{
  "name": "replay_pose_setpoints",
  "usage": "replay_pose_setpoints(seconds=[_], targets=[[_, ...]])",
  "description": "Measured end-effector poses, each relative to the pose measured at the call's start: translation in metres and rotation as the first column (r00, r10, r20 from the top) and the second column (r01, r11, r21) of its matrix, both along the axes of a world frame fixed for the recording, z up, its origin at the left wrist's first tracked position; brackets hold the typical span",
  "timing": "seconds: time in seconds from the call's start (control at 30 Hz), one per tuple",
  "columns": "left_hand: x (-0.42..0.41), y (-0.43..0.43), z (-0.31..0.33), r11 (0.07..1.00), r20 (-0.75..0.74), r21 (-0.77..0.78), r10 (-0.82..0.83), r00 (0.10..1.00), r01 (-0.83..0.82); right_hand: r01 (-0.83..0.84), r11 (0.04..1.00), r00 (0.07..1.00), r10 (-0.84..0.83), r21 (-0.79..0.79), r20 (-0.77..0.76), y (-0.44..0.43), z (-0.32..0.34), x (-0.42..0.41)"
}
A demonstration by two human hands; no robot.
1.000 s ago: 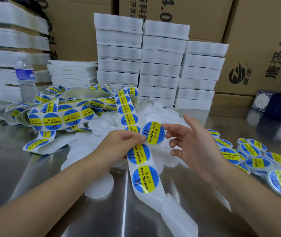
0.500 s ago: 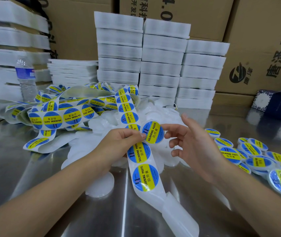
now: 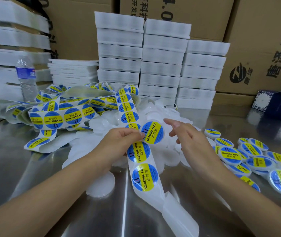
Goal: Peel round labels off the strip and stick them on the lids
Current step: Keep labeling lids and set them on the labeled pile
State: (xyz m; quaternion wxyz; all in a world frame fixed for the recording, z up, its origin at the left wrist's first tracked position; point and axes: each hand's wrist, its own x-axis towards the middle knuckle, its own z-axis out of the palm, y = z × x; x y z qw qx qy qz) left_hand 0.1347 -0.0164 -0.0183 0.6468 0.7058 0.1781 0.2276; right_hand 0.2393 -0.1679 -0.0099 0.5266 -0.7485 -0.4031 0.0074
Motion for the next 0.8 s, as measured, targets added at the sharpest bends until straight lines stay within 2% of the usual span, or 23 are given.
replay_pose_setpoints(seconds=[0.13,0.33,0.47,0.67,0.8], targets=[[0.002,0.001,0.000,1.000,-0.006,0.003,0.010,1.000,-0.010,-0.009,1.000,0.999,0.008,0.022,0.037,-0.004,0.001,0.004],[-0.003,-0.002,0.000,0.994,-0.004,0.043,-0.099,0.995,0.099,-0.158,0.987,0.983,0.160,-0.034,0.088,0.001,-0.007,0.002],[-0.005,-0.003,0.000,0.983,-0.033,0.088,-0.162,0.986,0.164,-0.254,0.966,0.967,0.255,-0.046,-0.003,0.002,-0.013,0.001],[-0.005,-0.009,-0.004,0.970,-0.089,0.113,-0.208,0.974,0.217,-0.204,0.972,0.976,0.211,-0.121,0.055,0.001,-0.012,-0.002],[-0.004,-0.008,-0.005,0.975,-0.102,0.101,-0.190,0.976,0.200,-0.228,0.972,0.973,0.229,-0.057,0.001,0.001,-0.012,-0.001]])
